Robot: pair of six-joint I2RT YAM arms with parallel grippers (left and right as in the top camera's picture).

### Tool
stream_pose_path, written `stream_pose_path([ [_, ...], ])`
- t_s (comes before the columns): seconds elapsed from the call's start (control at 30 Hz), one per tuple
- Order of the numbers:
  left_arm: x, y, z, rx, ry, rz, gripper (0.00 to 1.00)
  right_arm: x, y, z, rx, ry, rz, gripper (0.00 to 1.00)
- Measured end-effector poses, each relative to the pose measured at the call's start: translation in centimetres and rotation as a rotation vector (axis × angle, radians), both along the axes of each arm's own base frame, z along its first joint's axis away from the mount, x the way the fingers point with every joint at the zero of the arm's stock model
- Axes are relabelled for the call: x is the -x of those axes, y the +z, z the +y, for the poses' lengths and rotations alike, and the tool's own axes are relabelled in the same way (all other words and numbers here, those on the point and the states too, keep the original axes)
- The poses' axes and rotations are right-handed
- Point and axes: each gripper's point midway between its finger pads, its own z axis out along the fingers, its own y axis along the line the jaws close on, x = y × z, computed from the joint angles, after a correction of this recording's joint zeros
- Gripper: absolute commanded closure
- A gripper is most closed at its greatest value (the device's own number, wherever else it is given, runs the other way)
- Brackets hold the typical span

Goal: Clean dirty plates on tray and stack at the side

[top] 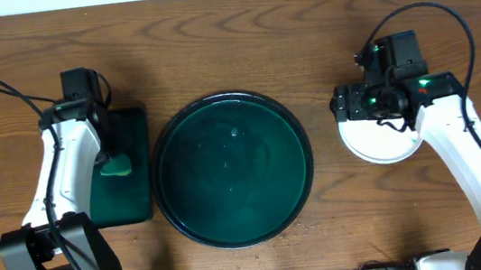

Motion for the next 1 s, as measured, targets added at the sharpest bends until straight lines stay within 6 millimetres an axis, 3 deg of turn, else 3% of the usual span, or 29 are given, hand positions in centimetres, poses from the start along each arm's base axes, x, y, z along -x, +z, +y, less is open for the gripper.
stream_pose_path([
  [0.13, 0.8, -1.8, -0.2, -0.003, -0.051, 0.022, 0.88, 0.0, -0.1, 0.0, 0.023, 0.0, -0.004, 0.13],
  [0.33, 1.5, -3.0, -0.3, -0.008, -0.09, 0.041, 0.46, -0.1, -0.1, -0.2, 0.034, -0.005, -0.006, 0.13],
  [0.4, 1.4, -3.0, -0.3, -0.009, -0.09, 0.036, 0.4, -0.1, -0.1, -0.2, 0.033, -0.002, -0.006, 0.13],
  [0.57, 2.2, -3.1, -0.4, -0.003, -0.097, 0.071, 0.37, 0.0, 0.0, 0.5, 0.02, 0.03, -0.011, 0.12],
  [0.7, 2.9, -2.1, -0.7, 0.017, -0.1, 0.115, 0.37, 0.3, -0.1, 2.0, -0.009, 0.081, -0.008, 0.18],
  [0.9, 0.6, 3.2, -2.4, 0.098, -0.132, -0.051, 0.37, 1.1, -2.7, 5.6, -0.058, 0.197, 0.068, 0.37],
  [1.0, 0.4, 5.0, -3.4, 0.142, -0.156, -0.112, 0.37, 1.6, -4.7, 7.0, -0.08, 0.224, 0.13, 0.46],
])
